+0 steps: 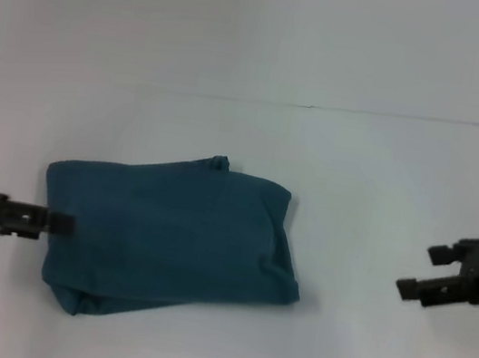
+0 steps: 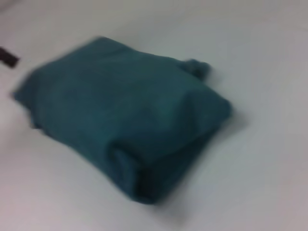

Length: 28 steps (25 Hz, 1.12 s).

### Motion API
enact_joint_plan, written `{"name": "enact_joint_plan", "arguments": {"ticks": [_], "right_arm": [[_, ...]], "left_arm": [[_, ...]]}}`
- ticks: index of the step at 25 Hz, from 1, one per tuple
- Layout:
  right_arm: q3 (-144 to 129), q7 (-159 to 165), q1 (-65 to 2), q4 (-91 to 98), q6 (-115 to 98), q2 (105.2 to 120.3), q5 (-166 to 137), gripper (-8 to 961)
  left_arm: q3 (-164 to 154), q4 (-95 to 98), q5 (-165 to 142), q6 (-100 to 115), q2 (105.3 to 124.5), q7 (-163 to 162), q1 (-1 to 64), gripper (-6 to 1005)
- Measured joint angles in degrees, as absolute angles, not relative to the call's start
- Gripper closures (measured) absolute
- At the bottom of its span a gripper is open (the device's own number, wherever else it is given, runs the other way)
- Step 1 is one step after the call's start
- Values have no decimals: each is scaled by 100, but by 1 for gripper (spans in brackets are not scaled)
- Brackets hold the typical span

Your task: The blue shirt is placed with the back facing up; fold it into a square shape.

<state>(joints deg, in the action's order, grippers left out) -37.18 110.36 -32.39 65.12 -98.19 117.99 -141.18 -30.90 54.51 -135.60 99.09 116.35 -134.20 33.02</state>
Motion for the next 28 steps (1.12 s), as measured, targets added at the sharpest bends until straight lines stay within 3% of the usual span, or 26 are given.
{"name": "enact_joint_plan", "arguments": {"ticks": [6, 11, 16, 28], "right_arm": [[-3741, 10661, -3187, 6653, -10634, 11825, -13594, 8], [-3769, 10447, -3177, 6688, -10877, 11931, -13553, 7], [-3860, 10340, -3179, 6643, -10946, 11956, -13543, 7], [-3920, 10175, -3154, 6318, -10826, 11981, -13534, 7]], "left_arm": [[-2285, 5840, -12753, 10763, 11906, -11255, 2352, 311], [-1918, 5804, -12674, 11010, 12012, -10397, 1880, 97], [-1965, 5776, -12774, 11378, 12038, -10138, 1794, 45], [-2059, 5626, -12913, 11552, 12043, -9839, 1814, 48]]}}
